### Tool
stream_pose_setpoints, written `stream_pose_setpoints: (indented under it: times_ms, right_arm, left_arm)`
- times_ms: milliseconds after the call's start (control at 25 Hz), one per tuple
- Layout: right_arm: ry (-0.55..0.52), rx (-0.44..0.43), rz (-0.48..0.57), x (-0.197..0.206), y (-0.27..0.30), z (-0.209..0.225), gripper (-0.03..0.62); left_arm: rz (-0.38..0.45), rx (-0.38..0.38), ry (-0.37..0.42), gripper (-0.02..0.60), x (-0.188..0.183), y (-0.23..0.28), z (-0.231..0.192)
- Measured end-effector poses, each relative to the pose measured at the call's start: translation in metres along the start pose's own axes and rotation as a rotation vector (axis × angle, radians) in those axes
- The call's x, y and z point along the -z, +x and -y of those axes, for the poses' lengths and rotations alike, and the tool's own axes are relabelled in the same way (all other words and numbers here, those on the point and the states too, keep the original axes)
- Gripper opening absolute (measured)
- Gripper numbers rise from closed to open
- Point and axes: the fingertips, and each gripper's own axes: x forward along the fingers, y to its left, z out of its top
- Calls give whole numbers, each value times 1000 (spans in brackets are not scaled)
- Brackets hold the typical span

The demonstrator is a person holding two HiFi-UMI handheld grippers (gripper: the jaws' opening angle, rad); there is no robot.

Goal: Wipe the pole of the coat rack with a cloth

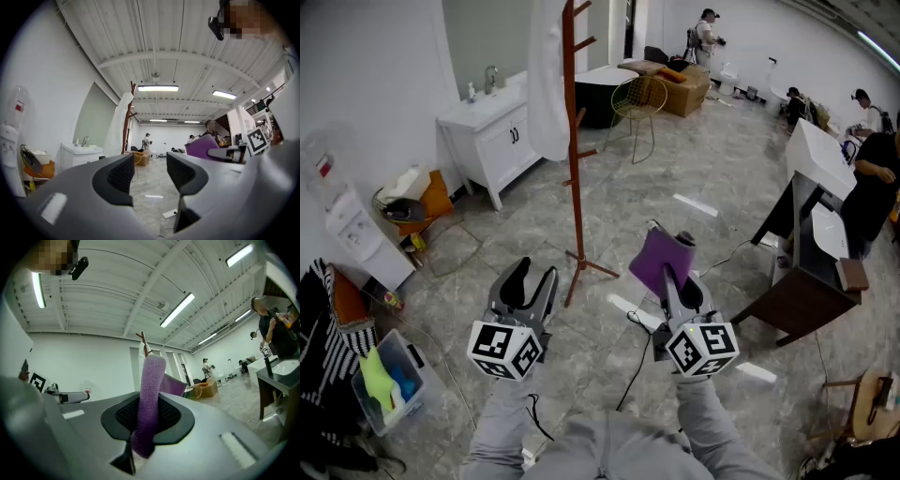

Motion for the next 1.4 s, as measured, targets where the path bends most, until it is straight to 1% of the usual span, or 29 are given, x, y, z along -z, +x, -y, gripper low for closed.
stream_pose_setpoints:
  times_ms: [320,560,920,1160,1280,1400]
  right_arm:
    - [7,-19,-8,-1,7,18,52]
    - [12,-41,-12,-7,15,41,52]
    - [48,-56,-29,-4,22,79,52]
    - [73,-56,-41,2,41,95,52]
    - [73,-57,-37,6,59,97,53]
    - [79,-46,-45,14,82,100,54]
  left_arm:
    - [-5,-11,9,231,2,18,8]
    - [-7,-30,13,232,3,39,24]
    - [-14,-91,26,230,7,51,34]
    - [-31,-107,27,230,16,68,27]
    - [-23,-115,28,230,19,83,13]
    - [-27,-100,23,230,23,103,-6]
